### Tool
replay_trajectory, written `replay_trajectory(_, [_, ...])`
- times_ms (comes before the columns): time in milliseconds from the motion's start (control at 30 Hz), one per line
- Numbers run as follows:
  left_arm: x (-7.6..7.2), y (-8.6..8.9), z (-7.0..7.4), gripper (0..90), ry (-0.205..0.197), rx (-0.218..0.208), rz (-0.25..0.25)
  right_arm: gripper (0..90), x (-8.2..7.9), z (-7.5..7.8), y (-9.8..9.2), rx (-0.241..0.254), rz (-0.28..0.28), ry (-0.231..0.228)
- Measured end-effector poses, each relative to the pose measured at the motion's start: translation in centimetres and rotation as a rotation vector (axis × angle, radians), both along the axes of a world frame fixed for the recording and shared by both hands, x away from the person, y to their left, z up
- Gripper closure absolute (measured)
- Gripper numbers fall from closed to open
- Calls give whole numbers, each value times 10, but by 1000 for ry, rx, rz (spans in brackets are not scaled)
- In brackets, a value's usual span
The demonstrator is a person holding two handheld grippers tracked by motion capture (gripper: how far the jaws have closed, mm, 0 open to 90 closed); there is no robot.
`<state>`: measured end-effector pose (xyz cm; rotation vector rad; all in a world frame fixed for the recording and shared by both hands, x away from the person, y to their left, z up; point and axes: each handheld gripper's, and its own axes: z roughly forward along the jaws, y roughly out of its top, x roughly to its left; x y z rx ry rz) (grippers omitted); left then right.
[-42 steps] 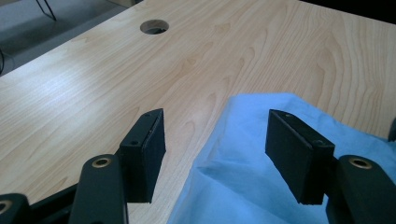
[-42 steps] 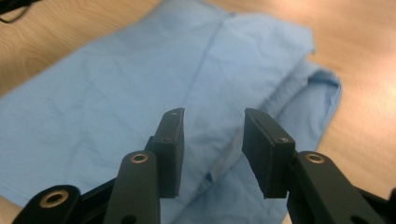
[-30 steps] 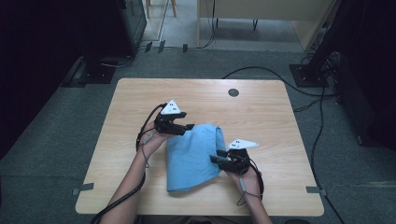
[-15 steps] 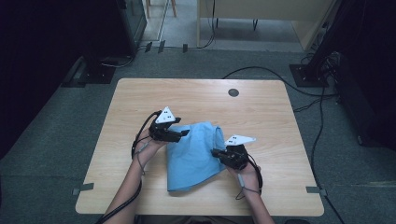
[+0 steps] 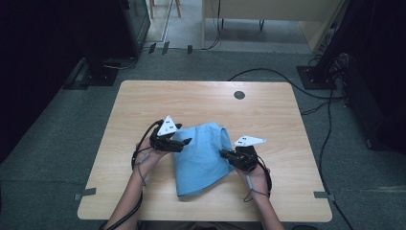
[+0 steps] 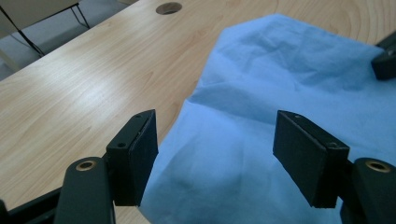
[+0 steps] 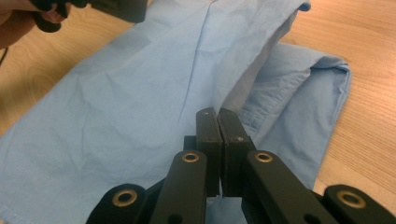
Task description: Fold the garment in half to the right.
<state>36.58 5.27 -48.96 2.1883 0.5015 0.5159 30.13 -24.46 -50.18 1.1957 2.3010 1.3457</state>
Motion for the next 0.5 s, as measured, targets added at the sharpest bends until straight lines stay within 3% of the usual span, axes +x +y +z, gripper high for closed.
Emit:
replay_trajectory(167, [1, 1, -3, 303, -5, -7, 12, 885, -1, 0, 1, -9, -2, -9])
replay_trajectory(200, [1, 1, -3, 303, -5, -7, 12, 885, 0, -2, 2, -35, -10, -22])
replay_trajectory(233, [1, 2, -1, 303, 3, -32, 7, 849, 0, -2, 2, -35, -10, -22])
replay_trajectory(300, [1, 2, -1, 298, 3, -32, 7, 849, 0, -3, 2, -38, -10, -34])
replay_trajectory(333, [1, 3, -1, 298, 6, -35, 6, 761, 0, -3, 2, -38, -10, -34])
replay_trajectory(400, [1, 4, 0, 292, 25, -53, 11, 747, 0, -3, 2, -37, -4, -44])
replay_trajectory(433, [2, 8, 3, 286, 55, -114, 27, 688, 0, -2, 1, -44, 1, -66])
replay_trajectory(500, [2, 8, 3, 254, 55, -114, 27, 688, 1, -1, -1, -54, 4, -83])
